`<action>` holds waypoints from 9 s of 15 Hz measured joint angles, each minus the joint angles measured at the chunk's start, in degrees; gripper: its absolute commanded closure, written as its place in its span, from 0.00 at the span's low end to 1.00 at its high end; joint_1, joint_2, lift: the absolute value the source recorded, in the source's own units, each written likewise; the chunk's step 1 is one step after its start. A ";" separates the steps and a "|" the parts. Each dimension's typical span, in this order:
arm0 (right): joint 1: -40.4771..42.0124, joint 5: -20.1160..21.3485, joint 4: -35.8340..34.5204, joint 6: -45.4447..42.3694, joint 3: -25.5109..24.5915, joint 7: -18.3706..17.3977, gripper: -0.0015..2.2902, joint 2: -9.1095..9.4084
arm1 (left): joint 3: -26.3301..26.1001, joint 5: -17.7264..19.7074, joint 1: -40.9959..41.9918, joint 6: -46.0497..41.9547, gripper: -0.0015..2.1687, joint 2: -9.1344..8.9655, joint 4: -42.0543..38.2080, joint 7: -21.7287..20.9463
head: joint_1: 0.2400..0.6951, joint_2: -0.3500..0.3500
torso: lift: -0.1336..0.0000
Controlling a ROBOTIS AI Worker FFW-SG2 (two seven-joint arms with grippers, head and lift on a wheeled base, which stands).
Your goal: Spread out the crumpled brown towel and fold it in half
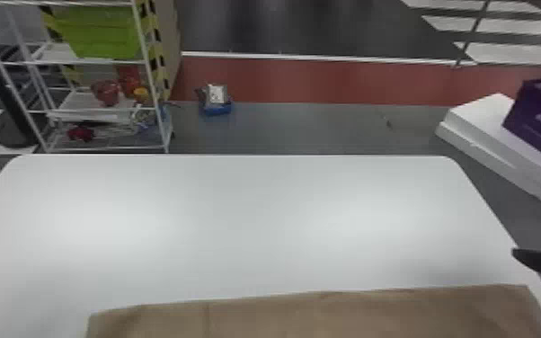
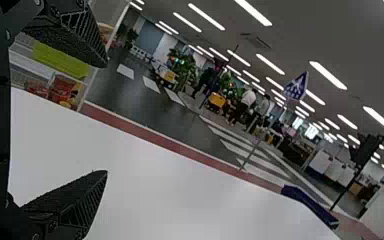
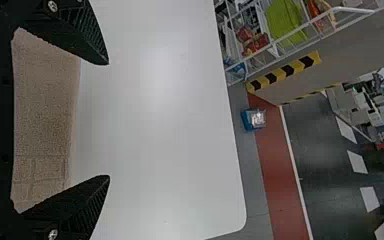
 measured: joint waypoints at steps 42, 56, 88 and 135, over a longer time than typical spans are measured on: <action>-5.72 5.25 3.45 7.75 -13.25 -1.71 0.04 2.46 | -22.32 -9.61 -0.54 8.60 0.12 10.28 2.77 -11.02 | 1.00 0.00 | 0.07; -5.30 4.98 3.37 7.74 -13.90 -1.39 0.04 2.57 | -26.26 -10.16 -2.60 6.90 0.45 10.49 6.45 -14.26 | 1.00 0.00 | 0.07; 6.53 27.34 9.23 -7.74 -2.33 22.69 0.15 -2.33 | -28.88 -7.64 -9.86 13.31 0.62 14.05 12.70 -19.82 | 1.00 0.00 | 0.07; 16.17 43.71 -0.46 -16.07 7.74 22.69 0.49 -0.62 | -29.25 -7.82 -11.31 12.25 0.62 15.68 14.81 -20.80 | 1.00 0.08 | 0.07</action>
